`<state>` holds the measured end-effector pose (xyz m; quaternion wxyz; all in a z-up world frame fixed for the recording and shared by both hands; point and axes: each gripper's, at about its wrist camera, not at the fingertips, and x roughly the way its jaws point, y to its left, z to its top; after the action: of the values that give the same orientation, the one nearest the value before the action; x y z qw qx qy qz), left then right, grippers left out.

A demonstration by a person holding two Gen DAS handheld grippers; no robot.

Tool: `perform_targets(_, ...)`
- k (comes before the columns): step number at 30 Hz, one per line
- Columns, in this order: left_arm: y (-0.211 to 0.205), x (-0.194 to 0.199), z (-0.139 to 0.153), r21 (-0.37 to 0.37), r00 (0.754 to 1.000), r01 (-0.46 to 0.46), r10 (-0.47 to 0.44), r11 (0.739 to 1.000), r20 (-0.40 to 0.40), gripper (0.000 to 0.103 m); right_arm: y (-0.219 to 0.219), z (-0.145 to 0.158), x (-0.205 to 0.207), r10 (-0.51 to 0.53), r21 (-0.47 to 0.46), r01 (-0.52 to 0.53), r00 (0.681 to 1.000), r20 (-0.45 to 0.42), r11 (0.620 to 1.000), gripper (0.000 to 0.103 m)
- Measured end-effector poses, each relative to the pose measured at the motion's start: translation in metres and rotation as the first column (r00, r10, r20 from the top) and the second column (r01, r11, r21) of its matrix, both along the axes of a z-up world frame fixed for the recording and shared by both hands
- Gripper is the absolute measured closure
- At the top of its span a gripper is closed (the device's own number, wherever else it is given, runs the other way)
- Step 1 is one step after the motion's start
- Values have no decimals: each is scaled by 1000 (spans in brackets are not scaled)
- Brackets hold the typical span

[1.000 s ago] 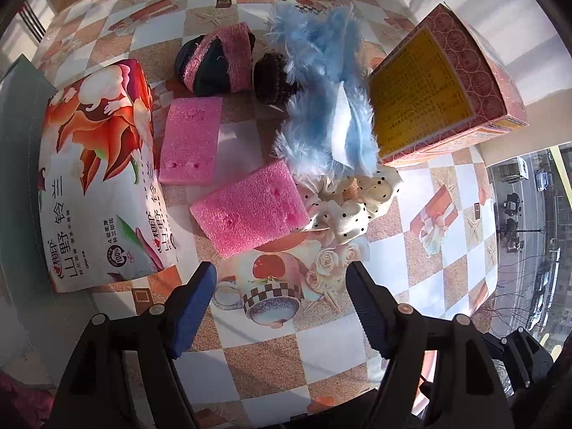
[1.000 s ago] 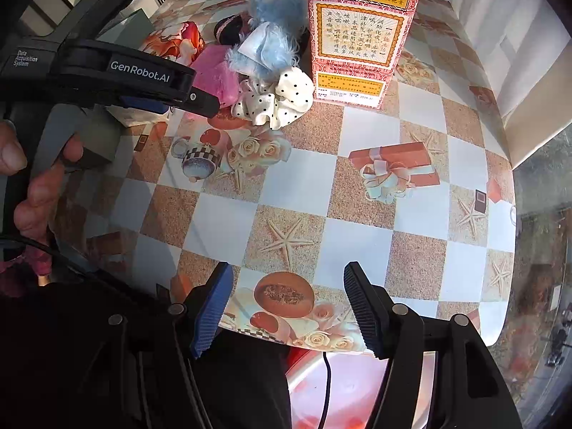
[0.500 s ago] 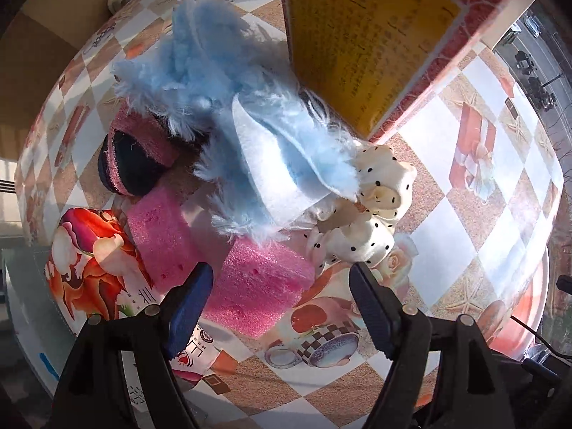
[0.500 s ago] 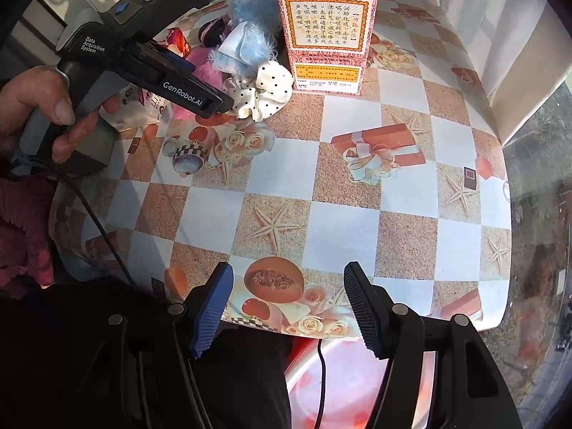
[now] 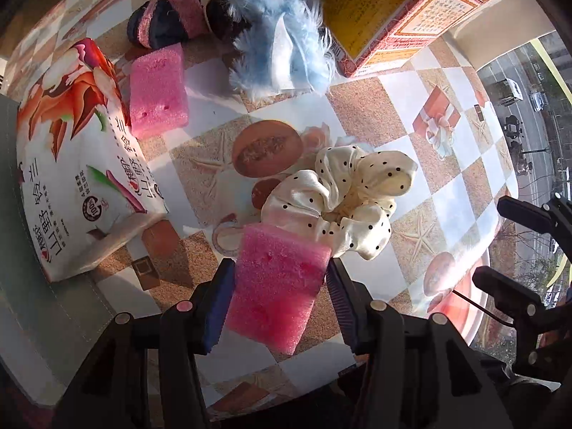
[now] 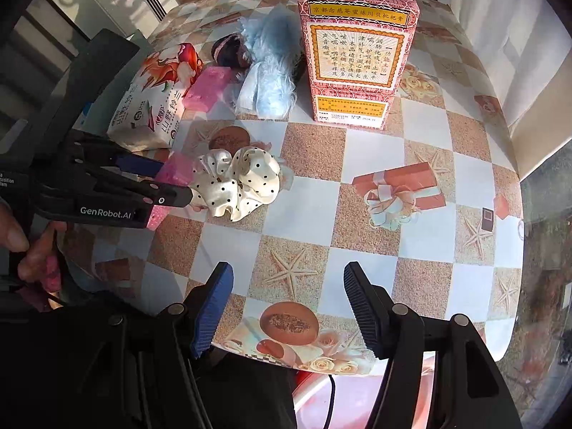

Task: Organize soft objects
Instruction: 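Grasp the pink foam sponge with the left gripper while the right grasps the polka-dot scrunchie, then lift the pink sponge with the left gripper while the right lifts the scrunchie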

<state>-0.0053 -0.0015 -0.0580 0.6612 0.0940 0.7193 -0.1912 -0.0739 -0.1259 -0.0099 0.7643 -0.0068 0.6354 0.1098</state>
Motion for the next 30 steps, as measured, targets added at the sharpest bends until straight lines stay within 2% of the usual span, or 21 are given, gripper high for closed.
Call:
perform_targets(4, 14, -10, -15, -3, 998, -40, 40, 999, -44, 43, 23, -8, 23, 109, 10, -109, 994, -7, 994, 37)
perform_targets(8, 30, -18, -22, 13, 999, -29, 29, 999, -21, 39, 45, -12, 38, 253, -7, -253, 967, -6, 967, 37)
perform_targets(11, 37, -18, -28, -5, 999, -37, 37, 999, -25, 39, 65, -18, 43, 403, -31, -403, 915, -11, 915, 37)
perform_targets(14, 48, -11, -30, -34, 998, -61, 61, 998, -25, 39, 86, -31, 44, 544, -98, -544, 839, -29, 833, 37)
perform_targets(16, 59, -4, -29, -45, 997, -79, 78, 996, -17, 39, 97, -43, 46, 607, -133, -607, 793, -47, 783, 37)
perform_targets(18, 63, 2, -27, -26, 997, -83, 83, 996, 0, 39, 105, -56, 52, 630, -132, -634, 773, -71, 762, 37)
perform_targets(19, 65, 3, -27, -23, 997, -81, 81, 996, 3, 39, 108, -61, 55, 632, -121, -637, 771, -80, 761, 37)
perform_targets(21, 73, 8, -27, -9, 996, -89, 89, 996, 12, 54, 112, -71, 62, 626, -81, -632, 774, -93, 770, 40)
perform_targets(22, 75, 9, -28, -22, 995, -104, 104, 994, -4, 54, 113, -75, 66, 613, -65, -621, 782, -108, 781, 49)
perform_targets(23, 80, 10, -29, -30, 993, -120, 119, 992, -16, 54, 112, -77, 70, 598, -50, -607, 792, -121, 793, 68)
perform_targets(26, 93, 7, -28, -34, 990, -142, 141, 989, -28, 54, 101, -68, 78, 520, 12, -523, 846, -115, 852, 75)
perform_targets(30, 92, 0, -31, -28, 989, -141, 140, 990, -39, 54, 75, -51, 73, 403, 40, -401, 909, -109, 915, 77)
